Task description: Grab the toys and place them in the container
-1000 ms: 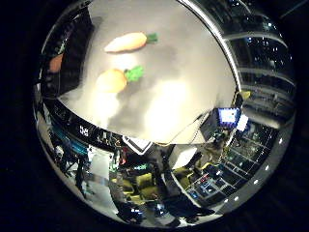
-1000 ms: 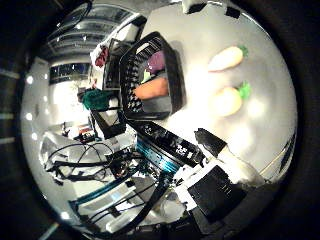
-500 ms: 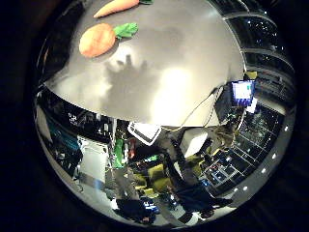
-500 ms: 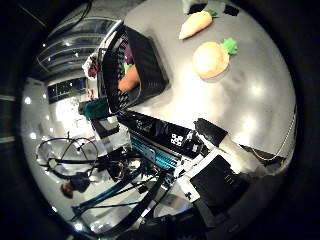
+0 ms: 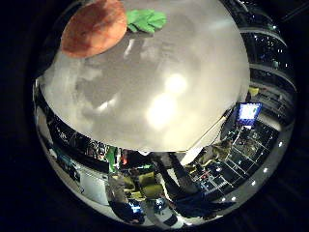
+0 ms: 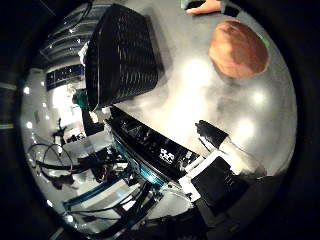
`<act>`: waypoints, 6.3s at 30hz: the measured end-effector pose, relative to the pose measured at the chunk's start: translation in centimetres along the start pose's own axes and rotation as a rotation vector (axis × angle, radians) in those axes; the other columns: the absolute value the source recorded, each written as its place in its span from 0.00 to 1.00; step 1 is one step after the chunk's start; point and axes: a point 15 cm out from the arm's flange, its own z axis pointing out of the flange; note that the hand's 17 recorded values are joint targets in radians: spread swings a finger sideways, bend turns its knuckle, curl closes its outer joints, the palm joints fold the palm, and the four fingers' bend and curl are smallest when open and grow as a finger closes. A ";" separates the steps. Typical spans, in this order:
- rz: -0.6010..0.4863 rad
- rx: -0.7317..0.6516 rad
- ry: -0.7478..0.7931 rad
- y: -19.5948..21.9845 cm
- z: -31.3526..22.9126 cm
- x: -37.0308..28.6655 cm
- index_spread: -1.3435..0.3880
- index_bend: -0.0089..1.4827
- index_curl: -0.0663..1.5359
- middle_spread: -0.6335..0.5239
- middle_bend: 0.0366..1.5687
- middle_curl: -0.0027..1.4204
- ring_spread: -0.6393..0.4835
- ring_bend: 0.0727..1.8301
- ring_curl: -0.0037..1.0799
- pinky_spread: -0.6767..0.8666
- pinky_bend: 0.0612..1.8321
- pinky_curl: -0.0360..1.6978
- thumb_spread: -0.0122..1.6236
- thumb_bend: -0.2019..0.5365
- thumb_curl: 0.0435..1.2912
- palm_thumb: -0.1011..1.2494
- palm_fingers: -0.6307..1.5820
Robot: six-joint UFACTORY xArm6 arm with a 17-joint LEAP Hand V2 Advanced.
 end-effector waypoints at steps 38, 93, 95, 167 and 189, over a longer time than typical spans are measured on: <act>0.059 0.025 0.093 -3.8 -1.1 7.4 0.54 0.53 0.44 0.37 0.64 0.47 0.35 0.60 0.51 0.21 0.62 0.33 0.56 0.24 0.33 0.73 0.88; -0.409 0.301 0.063 -8.1 -15.0 -23.2 0.48 0.25 0.26 0.46 0.21 0.21 0.65 0.19 0.20 0.75 0.23 0.30 0.60 0.24 0.34 0.72 0.34; -0.388 0.295 0.066 -7.5 -14.7 -21.5 0.48 0.23 0.26 0.46 0.20 0.21 0.64 0.18 0.20 0.76 0.21 0.28 0.60 0.24 0.34 0.72 0.36; -0.224 0.093 0.285 -18.4 -7.4 8.5 0.51 0.12 0.21 0.50 0.12 0.24 0.61 0.17 0.21 0.71 0.23 0.19 0.57 0.24 0.36 0.79 0.38; -0.221 0.029 0.309 -19.7 -3.2 12.5 0.48 0.17 0.26 0.47 0.09 0.23 0.60 0.10 0.20 0.71 0.17 0.16 0.56 0.24 0.37 0.79 0.42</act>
